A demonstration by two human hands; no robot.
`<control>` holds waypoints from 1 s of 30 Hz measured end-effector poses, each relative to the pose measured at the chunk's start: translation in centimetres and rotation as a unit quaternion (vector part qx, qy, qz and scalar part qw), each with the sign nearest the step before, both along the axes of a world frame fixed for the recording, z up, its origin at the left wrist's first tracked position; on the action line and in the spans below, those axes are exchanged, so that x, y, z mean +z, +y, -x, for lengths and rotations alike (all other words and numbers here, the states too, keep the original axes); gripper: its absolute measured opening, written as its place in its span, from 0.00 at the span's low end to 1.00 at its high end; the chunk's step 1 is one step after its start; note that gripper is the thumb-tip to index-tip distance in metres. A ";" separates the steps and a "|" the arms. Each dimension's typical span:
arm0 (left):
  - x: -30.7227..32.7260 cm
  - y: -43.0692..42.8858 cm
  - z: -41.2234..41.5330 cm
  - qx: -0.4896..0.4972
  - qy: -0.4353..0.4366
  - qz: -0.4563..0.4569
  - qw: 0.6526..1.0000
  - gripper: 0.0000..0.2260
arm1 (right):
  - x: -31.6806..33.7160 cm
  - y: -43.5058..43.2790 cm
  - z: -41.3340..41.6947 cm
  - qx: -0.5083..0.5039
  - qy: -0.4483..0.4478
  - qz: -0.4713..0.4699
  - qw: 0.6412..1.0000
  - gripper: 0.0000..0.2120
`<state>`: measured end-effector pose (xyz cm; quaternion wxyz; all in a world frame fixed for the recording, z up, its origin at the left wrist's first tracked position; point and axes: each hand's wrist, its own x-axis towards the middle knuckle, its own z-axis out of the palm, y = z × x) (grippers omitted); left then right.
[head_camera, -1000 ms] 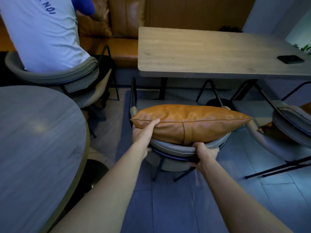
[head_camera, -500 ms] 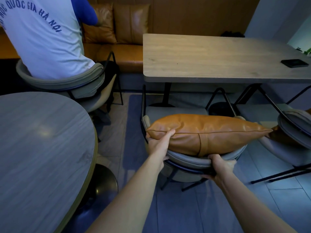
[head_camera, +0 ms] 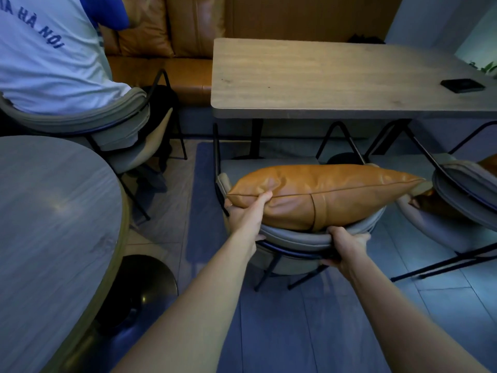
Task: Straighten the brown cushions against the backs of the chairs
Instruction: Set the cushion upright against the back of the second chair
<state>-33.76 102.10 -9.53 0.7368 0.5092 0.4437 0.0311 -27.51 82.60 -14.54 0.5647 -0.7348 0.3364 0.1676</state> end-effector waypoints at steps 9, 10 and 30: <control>-0.4 0.7 1.0 -0.005 -0.008 0.010 1.000 0.47 | 0.0 0.5 1.5 -0.019 -0.004 -0.015 1.000 0.35; -0.3 0.7 1.1 -0.007 -0.010 0.013 1.000 0.48 | 0.1 0.5 1.6 -0.025 -0.002 -0.017 1.000 0.37; -0.2 2.9 0.9 -0.088 0.028 -0.065 0.994 0.48 | 3.5 11.2 8.5 0.537 -0.345 0.521 0.566 0.19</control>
